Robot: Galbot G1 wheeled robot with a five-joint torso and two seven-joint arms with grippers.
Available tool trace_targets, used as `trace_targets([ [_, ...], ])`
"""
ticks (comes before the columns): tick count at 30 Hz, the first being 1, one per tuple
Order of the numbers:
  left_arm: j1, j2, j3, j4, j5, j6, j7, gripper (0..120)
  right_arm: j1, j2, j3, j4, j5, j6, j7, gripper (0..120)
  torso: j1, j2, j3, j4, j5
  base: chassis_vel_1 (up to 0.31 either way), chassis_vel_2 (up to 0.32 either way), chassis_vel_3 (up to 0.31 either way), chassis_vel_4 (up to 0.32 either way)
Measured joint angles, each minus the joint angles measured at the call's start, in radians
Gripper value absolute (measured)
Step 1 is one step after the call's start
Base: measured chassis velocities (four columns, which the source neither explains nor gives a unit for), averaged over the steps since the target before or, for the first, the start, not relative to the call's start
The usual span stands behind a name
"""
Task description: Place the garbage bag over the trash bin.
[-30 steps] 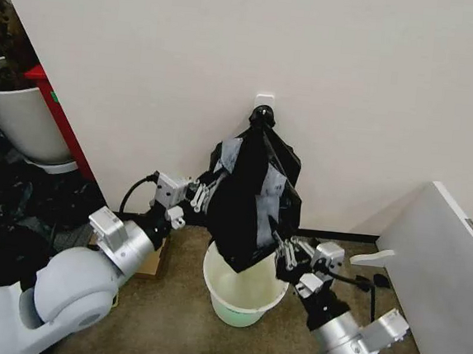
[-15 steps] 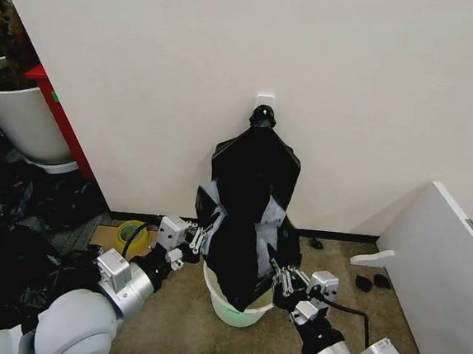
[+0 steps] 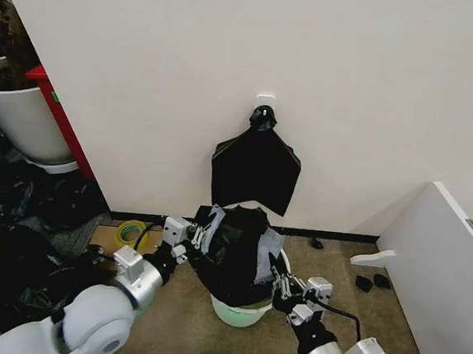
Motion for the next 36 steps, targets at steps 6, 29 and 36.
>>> trace_targets([
  [6, -0.053, -0.066, 0.066, 0.059, -0.015, 0.0, -0.007, 0, 0.013, 0.006, 0.029, -0.065, -0.008, 0.019, 0.003, 0, 0.0, 0.0, 0.0, -0.0003, 0.0002, 0.0, 0.0, 0.0, 0.0],
  [29, 0.095, -0.109, 0.021, 0.072, -0.01, 0.01, -0.043, 0, -0.008, -0.002, 0.095, -0.122, -0.1, -0.109, 0.104, 0, 0.0, 0.0, 0.0, 0.0001, 0.0002, 0.0, 0.0, 0.0, 0.0],
  [36, 0.235, -0.097, -0.048, 0.004, -0.018, 0.053, -0.084, 0, -0.035, -0.014, 0.111, -0.088, -0.12, -0.255, 0.232, 0, 0.0, 0.0, 0.0, -0.0001, 0.0002, 0.0, 0.0, 0.0, 0.0],
])
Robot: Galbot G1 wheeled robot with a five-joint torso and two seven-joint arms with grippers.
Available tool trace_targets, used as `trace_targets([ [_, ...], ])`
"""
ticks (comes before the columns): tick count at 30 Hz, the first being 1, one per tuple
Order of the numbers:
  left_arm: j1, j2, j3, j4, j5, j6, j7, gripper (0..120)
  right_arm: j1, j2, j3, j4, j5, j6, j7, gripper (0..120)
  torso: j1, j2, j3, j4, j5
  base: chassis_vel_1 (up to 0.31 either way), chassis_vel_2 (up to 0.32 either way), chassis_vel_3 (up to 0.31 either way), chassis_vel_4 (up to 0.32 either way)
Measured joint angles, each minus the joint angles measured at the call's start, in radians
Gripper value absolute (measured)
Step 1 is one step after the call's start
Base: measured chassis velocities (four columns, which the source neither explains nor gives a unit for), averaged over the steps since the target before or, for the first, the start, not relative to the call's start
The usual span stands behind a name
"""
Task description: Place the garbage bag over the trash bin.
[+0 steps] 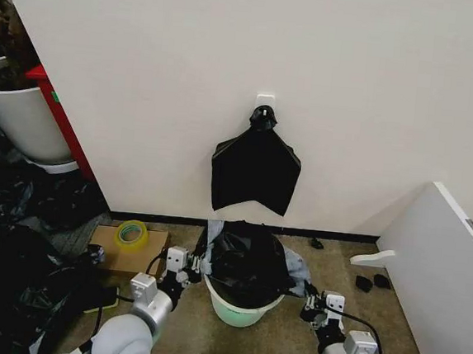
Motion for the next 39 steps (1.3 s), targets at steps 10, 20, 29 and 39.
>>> trace_targets([
  [10, 0.074, 0.026, -0.049, -0.009, 0.022, 0.126, -0.042, 0, -0.011, -0.003, -0.028, -0.032, -0.041, -0.108, 0.028, 0, 0.0, 0.0, 0.0, 0.0, -0.0001, 0.0, 0.0, 0.0, 0.0],
  [20, 0.025, 0.058, -0.057, 0.014, 0.043, 0.253, -0.056, 0, 0.031, -0.01, -0.045, -0.065, -0.057, -0.225, 0.032, 0, 0.0, 0.0, 0.0, 0.0, -0.0001, 0.0, 0.0, 0.0, 0.0],
  [29, 0.034, 0.117, -0.041, -0.023, 0.069, 0.338, -0.002, 0, 0.014, -0.039, -0.05, -0.055, -0.08, -0.29, -0.011, 0, 0.0, 0.0, 0.0, -0.0001, -0.0001, 0.0, 0.0, 0.0, 0.0],
  [39, -0.006, 0.108, -0.03, 0.048, 0.141, 0.352, 0.003, 0, 0.083, -0.049, -0.065, -0.118, -0.082, -0.306, -0.025, 0, 0.0, 0.0, 0.0, 0.0001, 0.0, 0.0, 0.0, 0.0, 0.0],
])
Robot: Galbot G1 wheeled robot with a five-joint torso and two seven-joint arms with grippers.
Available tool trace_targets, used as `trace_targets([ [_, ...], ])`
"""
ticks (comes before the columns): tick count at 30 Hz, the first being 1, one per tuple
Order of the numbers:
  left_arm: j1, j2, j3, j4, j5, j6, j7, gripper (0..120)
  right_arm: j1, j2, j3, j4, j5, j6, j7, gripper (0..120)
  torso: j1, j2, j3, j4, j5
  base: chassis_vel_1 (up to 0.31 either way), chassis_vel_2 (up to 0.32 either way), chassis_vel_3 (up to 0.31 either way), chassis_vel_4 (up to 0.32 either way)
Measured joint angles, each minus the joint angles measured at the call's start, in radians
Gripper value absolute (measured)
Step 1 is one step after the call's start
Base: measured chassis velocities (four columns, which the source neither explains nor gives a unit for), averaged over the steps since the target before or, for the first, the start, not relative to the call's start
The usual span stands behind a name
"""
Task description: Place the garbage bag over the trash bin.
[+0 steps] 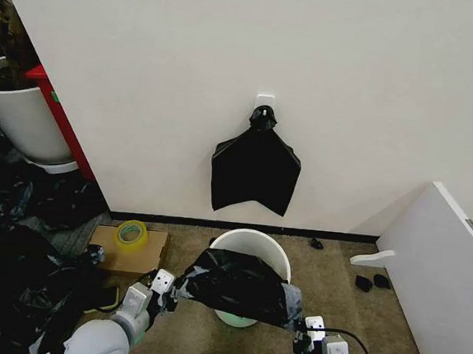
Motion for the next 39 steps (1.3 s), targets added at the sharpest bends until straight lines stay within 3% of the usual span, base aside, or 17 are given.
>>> trace_targets([
  [6, -0.029, -0.037, 0.014, 0.05, 0.003, -0.047, -0.016, 0, 0.038, 0.005, -0.004, -0.029, 0.0, 0.013, 0.004, 0, 0.0, 0.0, 0.0, -0.0001, 0.0, 0.0, 0.0, 0.0, 0.0],
  [19, -0.005, -0.056, -0.018, 0.065, -0.006, -0.101, -0.008, 1, 0.016, 0.02, -0.006, -0.053, -0.043, 0.073, -0.034, 0, 0.0, 0.0, 0.0, -0.0001, 0.0, 0.0, 0.0, 0.0, 0.0],
  [22, 0.015, -0.052, -0.035, 0.047, -0.001, -0.109, -0.007, 11, -0.012, 0.017, -0.008, -0.034, -0.06, 0.093, -0.045, 0, 0.0, 0.0, 0.0, -0.0001, 0.0, 0.0, 0.0, 0.0, 0.0],
  [27, 0.043, -0.054, -0.053, 0.021, 0.028, -0.145, -0.01, 28, -0.06, 0.012, -0.012, 0.005, -0.104, 0.129, -0.045, 15, 0.0, 0.0, 0.0, -0.0001, 0.0, 0.0, 0.0, 0.0, 0.0],
  [31, 0.067, -0.04, -0.058, -0.006, 0.045, -0.145, -0.01, 46, -0.113, 0.011, -0.012, 0.044, -0.144, 0.173, -0.046, 33, 0.0, 0.0, 0.0, -0.0001, 0.0, 0.0, 0.0, 0.0, 0.0],
  [33, 0.071, -0.034, -0.06, -0.012, 0.049, -0.145, -0.01, 51, -0.126, 0.012, -0.011, 0.053, -0.148, 0.181, -0.046, 36, 0.0, 0.0, 0.0, -0.0002, 0.0, 0.0, 0.0, 0.0, 0.0],
  [35, 0.089, -0.02, -0.066, -0.034, 0.051, -0.146, -0.007, 62, -0.146, 0.013, -0.006, 0.071, -0.152, 0.197, -0.044, 49, 0.0, 0.0, 0.0, -0.0001, -0.0001, 0.0, 0.0, 0.0, 0.0],
  [37, 0.091, -0.019, -0.067, -0.036, 0.051, -0.147, -0.006, 62, -0.147, 0.013, -0.006, 0.072, -0.152, 0.199, -0.044, 49, 0.0, 0.0, 0.0, -0.0001, -0.0001, 0.0, 0.0, 0.0, 0.0],
  [39, 0.114, -0.007, -0.078, -0.059, 0.051, -0.169, 0.006, 74, -0.17, 0.015, 0.001, 0.09, -0.153, 0.224, -0.042, 62, 0.0, 0.0, 0.0, -0.0001, 0.0, 0.0, 0.0, 0.0, 0.0],
])
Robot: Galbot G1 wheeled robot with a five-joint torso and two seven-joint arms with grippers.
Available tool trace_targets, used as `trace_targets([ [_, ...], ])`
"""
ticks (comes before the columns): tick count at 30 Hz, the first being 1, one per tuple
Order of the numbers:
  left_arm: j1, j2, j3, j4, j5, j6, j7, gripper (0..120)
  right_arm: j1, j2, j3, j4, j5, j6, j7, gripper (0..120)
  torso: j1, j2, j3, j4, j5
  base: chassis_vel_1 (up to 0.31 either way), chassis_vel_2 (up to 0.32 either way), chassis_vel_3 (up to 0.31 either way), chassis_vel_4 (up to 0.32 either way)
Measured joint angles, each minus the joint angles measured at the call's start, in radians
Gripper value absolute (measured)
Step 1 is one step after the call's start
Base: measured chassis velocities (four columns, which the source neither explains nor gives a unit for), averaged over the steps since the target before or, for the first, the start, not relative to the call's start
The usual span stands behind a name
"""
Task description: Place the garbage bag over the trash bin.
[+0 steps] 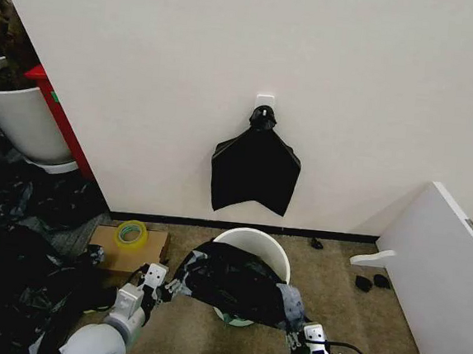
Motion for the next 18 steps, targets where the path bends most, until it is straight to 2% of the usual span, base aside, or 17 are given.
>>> trace_targets([
  [2, 0.008, 0.002, -0.003, -0.005, -0.001, -0.01, 0.003, 78, -0.01, 0.001, 0.003, 0.007, 0.0, 0.012, 0.0, 65, 0.0, 0.0, 0.0, 0.0, 0.0, 0.0, 0.0, 0.0, 0.0],
  [6, 0.069, 0.013, -0.017, -0.035, -0.008, -0.056, 0.015, 97, -0.051, 0.004, 0.029, 0.042, -0.001, 0.065, 0.01, 85, 0.0, 0.0, 0.0, 0.0, 0.0, 0.0, 0.0, 0.0, 0.0],
  [10, 0.094, 0.018, -0.023, -0.037, -0.008, -0.089, 0.023, 100, -0.062, 0.004, 0.041, 0.056, 0.005, 0.077, 0.014, 93, 0.0, 0.0, 0.0, 0.0, 0.0, 0.0, 0.0, 0.0, 0.0],
  [12, 0.111, 0.019, -0.032, -0.035, -0.01, -0.138, 0.032, 100, -0.066, 0.005, 0.048, 0.068, 0.016, 0.088, 0.021, 99, 0.0, 0.0, 0.0, 0.0, 0.0, 0.0, 0.0, 0.0, 0.0],
  [14, 0.126, 0.012, -0.056, -0.034, -0.009, -0.222, 0.049, 100, -0.062, 0.007, 0.049, 0.092, 0.034, 0.102, 0.021, 100, 0.0, 0.0, 0.0, -0.0001, 0.0001, 0.0, 0.0, 0.0, 0.0],
  [16, 0.13, 0.006, -0.062, -0.036, -0.006, -0.249, 0.051, 100, -0.058, 0.007, 0.049, 0.103, 0.042, 0.106, 0.017, 100, 0.0, 0.0, 0.0, 0.0, 0.0, 0.0, 0.0, 0.0, 0.0],
  [18, 0.137, -0.021, -0.069, -0.041, 0.037, -0.318, 0.05, 100, -0.041, 0.003, 0.052, 0.133, 0.069, 0.111, -0.006, 100, 0.0, 0.0, 0.0, 0.0, 0.0, 0.0, 0.0, 0.0, 0.0],
])
